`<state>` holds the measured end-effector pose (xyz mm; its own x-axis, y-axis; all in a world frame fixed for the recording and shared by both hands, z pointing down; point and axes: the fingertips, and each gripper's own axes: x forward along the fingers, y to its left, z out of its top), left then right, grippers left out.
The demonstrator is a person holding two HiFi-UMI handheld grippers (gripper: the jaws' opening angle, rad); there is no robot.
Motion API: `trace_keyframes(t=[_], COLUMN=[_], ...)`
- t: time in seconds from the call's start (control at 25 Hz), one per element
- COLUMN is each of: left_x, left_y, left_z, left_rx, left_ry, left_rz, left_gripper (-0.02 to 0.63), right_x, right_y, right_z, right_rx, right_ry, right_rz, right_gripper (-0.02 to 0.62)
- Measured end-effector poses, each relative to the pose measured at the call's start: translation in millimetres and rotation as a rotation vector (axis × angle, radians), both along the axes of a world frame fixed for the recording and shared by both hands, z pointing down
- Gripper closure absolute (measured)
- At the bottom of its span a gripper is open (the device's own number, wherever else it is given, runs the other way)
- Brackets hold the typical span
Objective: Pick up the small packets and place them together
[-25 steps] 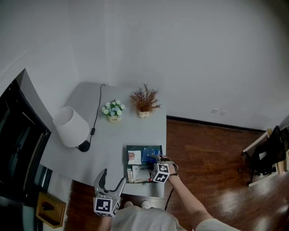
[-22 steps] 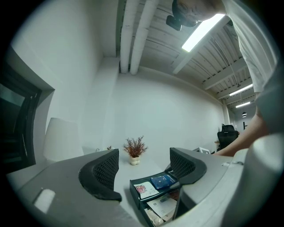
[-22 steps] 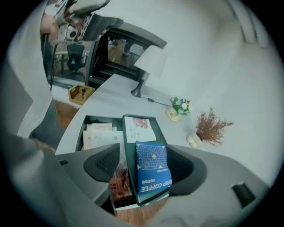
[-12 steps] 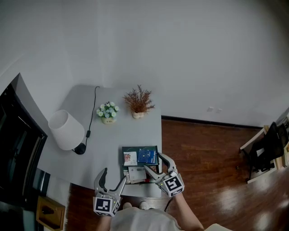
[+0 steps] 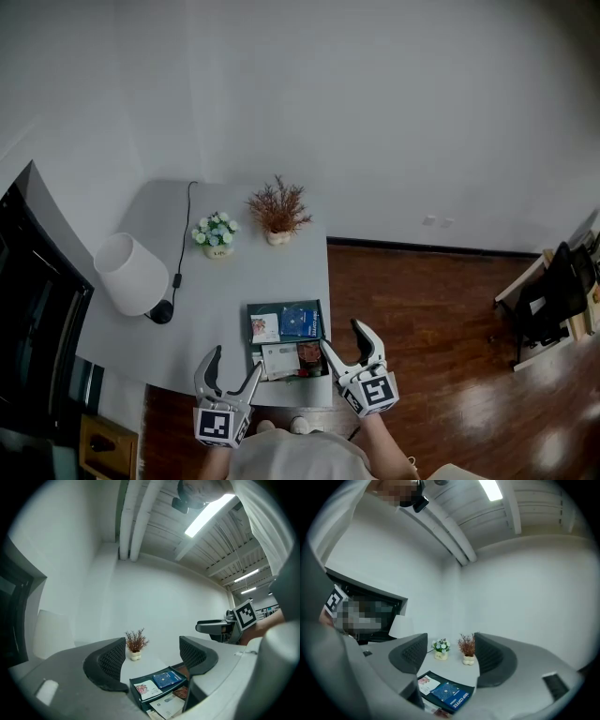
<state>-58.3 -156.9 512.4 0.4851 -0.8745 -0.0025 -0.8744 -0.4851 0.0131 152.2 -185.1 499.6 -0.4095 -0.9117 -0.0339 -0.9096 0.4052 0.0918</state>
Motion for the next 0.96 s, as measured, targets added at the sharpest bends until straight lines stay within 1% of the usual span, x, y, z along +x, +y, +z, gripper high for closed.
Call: trace_keyframes(t=[0.16, 0.36, 0.64, 0.96], left_x=[1, 3, -2, -3], left_y=[-3, -4, -4, -4], left_z=[-2, -6, -5, -7], left_rx=[0.006, 0.016, 0.014, 0.019], left_ry=[-0.003, 0.005, 0.003, -0.007], left_rz=[0.004, -0.008, -0.023, -0.021], left_gripper=[0.259, 0.264, 0.264, 0.264], right_x=[-19, -35, -35, -37], right_y=[7, 12, 12, 15], right_z=[8, 11, 7, 9], right_rx=[-0.031, -0.044, -0.037, -0.054], right_ry=[-0.011, -0.028, -0.030, -0.039], right_rz=[-0.041, -0.071, -0.070, -0.096], right_gripper=[0.265, 0.266, 0.267, 0.267])
